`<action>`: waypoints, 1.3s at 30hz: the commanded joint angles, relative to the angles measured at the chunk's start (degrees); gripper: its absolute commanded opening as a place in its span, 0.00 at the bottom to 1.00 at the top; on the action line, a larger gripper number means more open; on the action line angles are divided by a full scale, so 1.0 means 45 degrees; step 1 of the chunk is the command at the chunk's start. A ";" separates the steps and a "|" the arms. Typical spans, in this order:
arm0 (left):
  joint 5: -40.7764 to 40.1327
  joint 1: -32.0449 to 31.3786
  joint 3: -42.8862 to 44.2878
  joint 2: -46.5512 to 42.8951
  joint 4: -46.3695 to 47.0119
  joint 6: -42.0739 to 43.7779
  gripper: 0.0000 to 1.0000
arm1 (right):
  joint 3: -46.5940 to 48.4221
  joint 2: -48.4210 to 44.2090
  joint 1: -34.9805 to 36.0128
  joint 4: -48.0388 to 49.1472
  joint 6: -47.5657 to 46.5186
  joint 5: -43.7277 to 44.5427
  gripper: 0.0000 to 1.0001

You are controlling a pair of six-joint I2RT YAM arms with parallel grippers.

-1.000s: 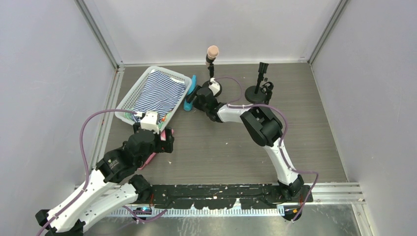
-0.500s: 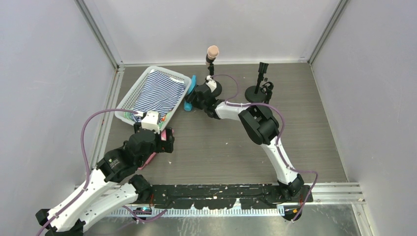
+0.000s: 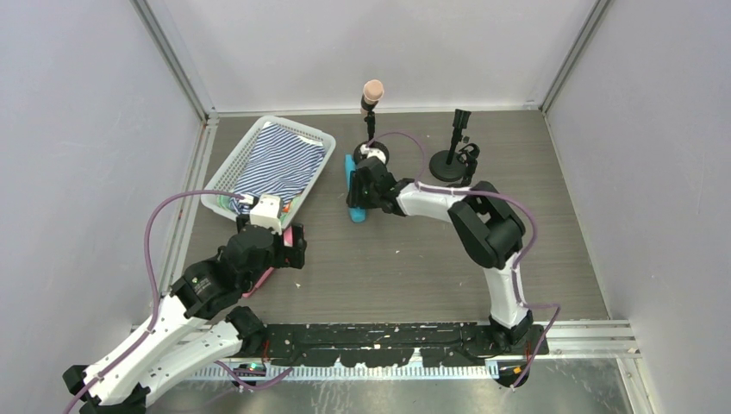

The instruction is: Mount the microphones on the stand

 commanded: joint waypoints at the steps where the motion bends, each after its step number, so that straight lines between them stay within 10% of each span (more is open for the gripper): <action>1: 0.0133 0.0036 0.0118 0.0032 0.0451 0.0101 0.93 | -0.1072 -0.2039 0.0288 -0.3767 -0.2436 -0.0967 0.41; 19: 0.0177 0.0036 0.0099 0.0037 0.0434 0.0062 0.93 | -0.3416 -0.5015 0.1109 -0.7713 -0.3851 0.0233 0.66; 35: 0.0275 0.0036 0.0069 0.0096 0.0483 0.0077 0.93 | -0.1205 -0.2373 0.0781 -0.7174 -0.5266 0.0254 0.67; 39: 0.0267 0.0036 0.0081 0.0113 0.0485 0.0082 0.94 | -0.1246 -0.2245 0.0742 -0.7170 -0.5599 0.0217 0.50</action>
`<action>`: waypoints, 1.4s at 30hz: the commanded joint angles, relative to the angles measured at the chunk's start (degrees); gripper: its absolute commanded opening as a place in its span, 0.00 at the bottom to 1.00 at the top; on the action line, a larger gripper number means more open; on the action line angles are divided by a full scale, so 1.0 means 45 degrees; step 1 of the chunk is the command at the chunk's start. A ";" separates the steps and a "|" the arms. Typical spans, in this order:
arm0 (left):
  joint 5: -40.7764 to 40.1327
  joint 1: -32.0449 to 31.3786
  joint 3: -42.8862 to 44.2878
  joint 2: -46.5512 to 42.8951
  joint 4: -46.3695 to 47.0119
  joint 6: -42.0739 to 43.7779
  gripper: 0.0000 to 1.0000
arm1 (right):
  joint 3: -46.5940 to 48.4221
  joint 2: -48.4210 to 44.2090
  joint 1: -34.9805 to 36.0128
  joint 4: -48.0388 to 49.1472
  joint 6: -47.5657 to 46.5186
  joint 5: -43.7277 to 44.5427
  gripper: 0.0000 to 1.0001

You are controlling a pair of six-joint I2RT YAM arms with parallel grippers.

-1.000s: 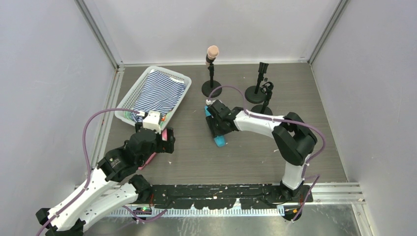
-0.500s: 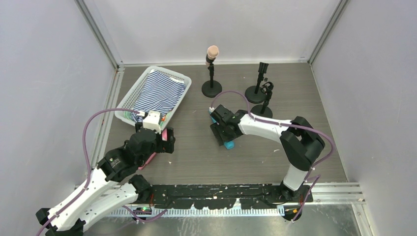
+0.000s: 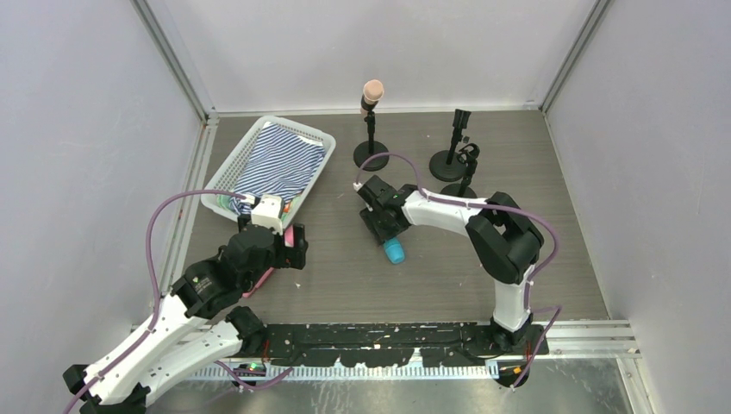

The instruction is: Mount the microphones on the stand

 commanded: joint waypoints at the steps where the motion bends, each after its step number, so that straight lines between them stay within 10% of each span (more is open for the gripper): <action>1: 0.0080 0.0036 0.0079 0.0042 0.0487 0.0077 0.94 | 0.0084 0.0109 -0.0068 0.0177 -0.0613 0.0180 0.42; 7: 0.0249 0.0026 0.0105 0.0035 0.0674 0.0254 0.97 | -0.1858 -0.2904 0.0282 0.2026 -0.0836 0.0396 0.09; 21: 0.2139 0.0036 0.3824 0.0284 0.0316 0.1051 1.00 | -0.3261 -0.9191 0.4211 0.1561 -0.6235 0.3244 0.04; 30: 0.4065 0.0036 0.6345 0.1616 -0.0134 0.1324 1.00 | -0.4284 -1.0622 0.8377 0.2928 -1.2060 0.7631 0.05; 42: 0.8791 0.0036 0.5719 0.3260 0.0236 0.1234 0.96 | -0.3257 -1.0612 0.9560 0.2834 -1.5823 0.8485 0.01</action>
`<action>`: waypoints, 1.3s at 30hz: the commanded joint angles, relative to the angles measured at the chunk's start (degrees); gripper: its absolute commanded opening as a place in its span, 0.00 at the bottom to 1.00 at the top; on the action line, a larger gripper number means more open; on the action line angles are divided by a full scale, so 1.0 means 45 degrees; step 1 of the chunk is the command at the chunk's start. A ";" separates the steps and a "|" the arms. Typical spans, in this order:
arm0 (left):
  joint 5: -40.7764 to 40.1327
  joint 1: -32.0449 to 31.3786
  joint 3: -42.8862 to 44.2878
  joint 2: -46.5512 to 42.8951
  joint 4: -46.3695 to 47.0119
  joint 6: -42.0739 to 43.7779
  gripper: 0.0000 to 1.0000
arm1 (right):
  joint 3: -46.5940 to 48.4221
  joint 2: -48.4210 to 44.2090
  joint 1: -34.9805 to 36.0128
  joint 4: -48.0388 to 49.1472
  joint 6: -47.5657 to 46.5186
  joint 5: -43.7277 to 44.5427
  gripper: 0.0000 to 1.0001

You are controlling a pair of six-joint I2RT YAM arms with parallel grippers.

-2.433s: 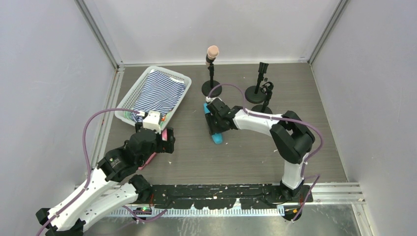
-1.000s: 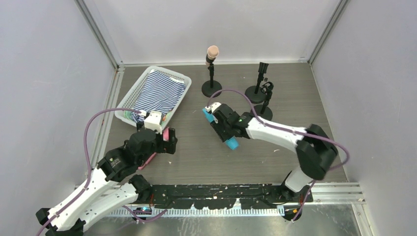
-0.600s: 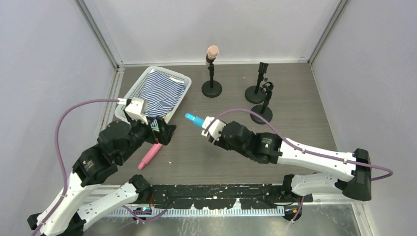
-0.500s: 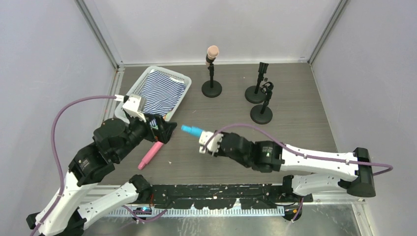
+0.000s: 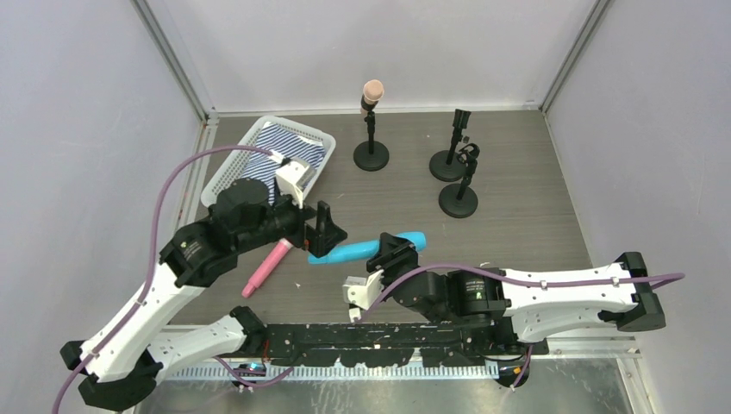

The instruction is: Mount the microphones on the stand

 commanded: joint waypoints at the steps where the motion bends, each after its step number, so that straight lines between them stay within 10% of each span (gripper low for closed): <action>1: 0.2558 0.0036 -0.0420 -0.0014 0.0563 0.0157 0.96 | 0.0709 -0.0387 0.0160 0.0662 -0.2222 0.0665 0.01; 27: 0.4971 -0.1013 -0.1686 0.1166 0.1068 0.0927 0.70 | 0.0842 0.0028 0.0183 0.2208 -0.6594 -0.0061 0.17; 33: 0.5177 -0.1038 -0.1874 0.1090 0.1039 0.1109 0.34 | 0.0917 0.0032 0.0175 0.2377 -0.6599 0.0011 0.25; 39: 0.3764 -0.1038 -0.1923 0.0922 0.1134 0.1343 0.01 | 0.0491 -0.0193 0.0174 0.3396 -0.5767 0.0278 0.55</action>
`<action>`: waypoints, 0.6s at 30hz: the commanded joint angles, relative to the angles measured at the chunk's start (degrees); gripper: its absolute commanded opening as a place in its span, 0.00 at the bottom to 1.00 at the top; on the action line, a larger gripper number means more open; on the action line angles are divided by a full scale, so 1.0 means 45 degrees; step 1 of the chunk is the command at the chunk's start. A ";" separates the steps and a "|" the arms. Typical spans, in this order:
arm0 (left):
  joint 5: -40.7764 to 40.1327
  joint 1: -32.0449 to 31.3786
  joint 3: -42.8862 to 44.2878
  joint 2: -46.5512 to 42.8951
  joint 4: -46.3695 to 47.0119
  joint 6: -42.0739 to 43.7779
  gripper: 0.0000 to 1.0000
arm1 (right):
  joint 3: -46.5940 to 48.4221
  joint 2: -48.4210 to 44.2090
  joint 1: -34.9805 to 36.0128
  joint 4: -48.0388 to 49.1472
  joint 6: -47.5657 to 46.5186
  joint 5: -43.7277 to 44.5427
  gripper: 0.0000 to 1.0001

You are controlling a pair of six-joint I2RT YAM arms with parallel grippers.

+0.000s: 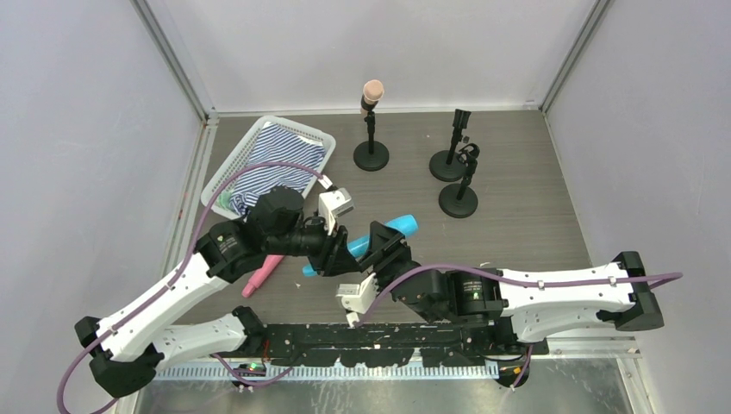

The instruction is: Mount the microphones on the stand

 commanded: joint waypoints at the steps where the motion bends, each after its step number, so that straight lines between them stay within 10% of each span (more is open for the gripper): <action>1: -0.1307 -0.0067 0.0011 -0.0079 0.0422 0.0413 0.00 | 0.0216 -0.0454 0.0007 0.1973 -0.1154 0.0205 0.59; 9: -0.4752 0.0590 0.0062 -0.0524 0.1042 0.0023 0.00 | 0.0249 -0.1062 -0.0206 0.1943 0.3277 0.1166 0.79; 18: -0.6186 0.1983 -0.1411 -0.2145 0.0973 -0.0555 0.00 | 0.2237 -0.2641 -0.5498 -0.2949 1.5724 0.0577 0.77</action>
